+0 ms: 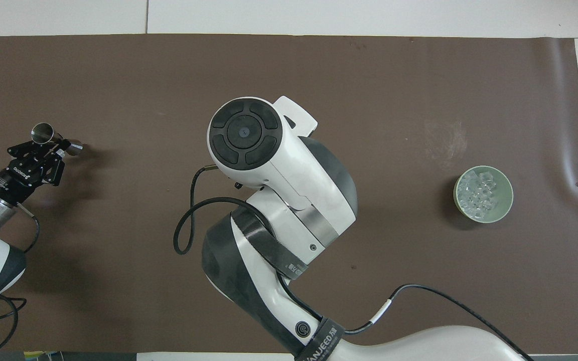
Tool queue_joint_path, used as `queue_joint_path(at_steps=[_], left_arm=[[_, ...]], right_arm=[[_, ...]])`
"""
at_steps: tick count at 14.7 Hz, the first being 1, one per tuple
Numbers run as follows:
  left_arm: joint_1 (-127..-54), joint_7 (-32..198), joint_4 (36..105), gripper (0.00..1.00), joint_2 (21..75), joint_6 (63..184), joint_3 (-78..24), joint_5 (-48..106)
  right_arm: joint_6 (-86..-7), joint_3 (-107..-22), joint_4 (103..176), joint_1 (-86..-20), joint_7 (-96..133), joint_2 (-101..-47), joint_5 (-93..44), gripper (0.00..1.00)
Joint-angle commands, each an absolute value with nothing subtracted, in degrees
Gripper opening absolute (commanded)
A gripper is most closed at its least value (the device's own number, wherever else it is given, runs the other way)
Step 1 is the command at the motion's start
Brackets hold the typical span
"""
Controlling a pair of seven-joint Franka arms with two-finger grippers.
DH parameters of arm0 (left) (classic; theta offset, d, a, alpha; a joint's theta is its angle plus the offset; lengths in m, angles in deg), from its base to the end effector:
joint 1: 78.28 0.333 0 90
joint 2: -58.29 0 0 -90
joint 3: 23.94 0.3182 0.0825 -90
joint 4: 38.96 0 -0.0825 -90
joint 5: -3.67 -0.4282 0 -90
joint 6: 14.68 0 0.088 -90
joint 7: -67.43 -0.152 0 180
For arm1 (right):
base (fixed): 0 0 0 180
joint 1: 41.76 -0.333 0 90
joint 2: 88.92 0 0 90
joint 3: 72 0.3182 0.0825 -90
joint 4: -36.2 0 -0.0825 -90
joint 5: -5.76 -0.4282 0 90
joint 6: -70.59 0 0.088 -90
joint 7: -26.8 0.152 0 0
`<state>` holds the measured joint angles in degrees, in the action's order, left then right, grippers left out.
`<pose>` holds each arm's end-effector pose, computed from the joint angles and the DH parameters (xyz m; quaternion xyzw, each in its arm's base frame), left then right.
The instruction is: Pour wine and add ice with both arms
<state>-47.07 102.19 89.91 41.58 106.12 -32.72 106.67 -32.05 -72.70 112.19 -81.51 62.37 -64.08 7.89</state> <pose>0.5727 0.1438 0.1974 0.2660 0.7527 -0.2044 0.5664 0.5748 0.4619 0.4387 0.9991 0.0347 0.0252 0.0069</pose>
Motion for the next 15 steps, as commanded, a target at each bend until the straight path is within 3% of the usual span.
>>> queue_joint_path(at_steps=[1,3,6,7,8,15], left_arm=[[-47.17,101.0,91.9,0.0,42.03,107.31,-32.55,108.09],[-46.91,101.09,91.64,0.0,42.03,107.14,-32.55,108.09],[-46.73,101.0,91.99,0.0,42.12,107.48,-32.55,108.09],[-46.55,101.09,91.99,0.58,42.2,107.22,-32.55,108.09],[-45.77,101.09,91.99,1.0,42.38,106.61,-32.55,108.09],[-42.95,101.0,93.75,1.0,43.96,102.83,-32.46,102.32]], right_arm=[[-33.29,-72.44,114.5,-81.14,63.54,-65.19,7.69,0.22],[-33.21,-72.44,114.86,-81.14,63.54,-65.28,7.69,0.34],[-33.21,-72.44,114.51,-81.14,63.54,-65.28,7.69,0.46],[-33.03,-72.44,114.33,-81.14,63.54,-65.28,7.69,0.46],[-32.6,-72.44,114.07,-81.05,63.54,-65.28,7.69,0.47],[-24.61,-72.53,110.47,-77.63,62.57,-67.56,6.64,0.47]])
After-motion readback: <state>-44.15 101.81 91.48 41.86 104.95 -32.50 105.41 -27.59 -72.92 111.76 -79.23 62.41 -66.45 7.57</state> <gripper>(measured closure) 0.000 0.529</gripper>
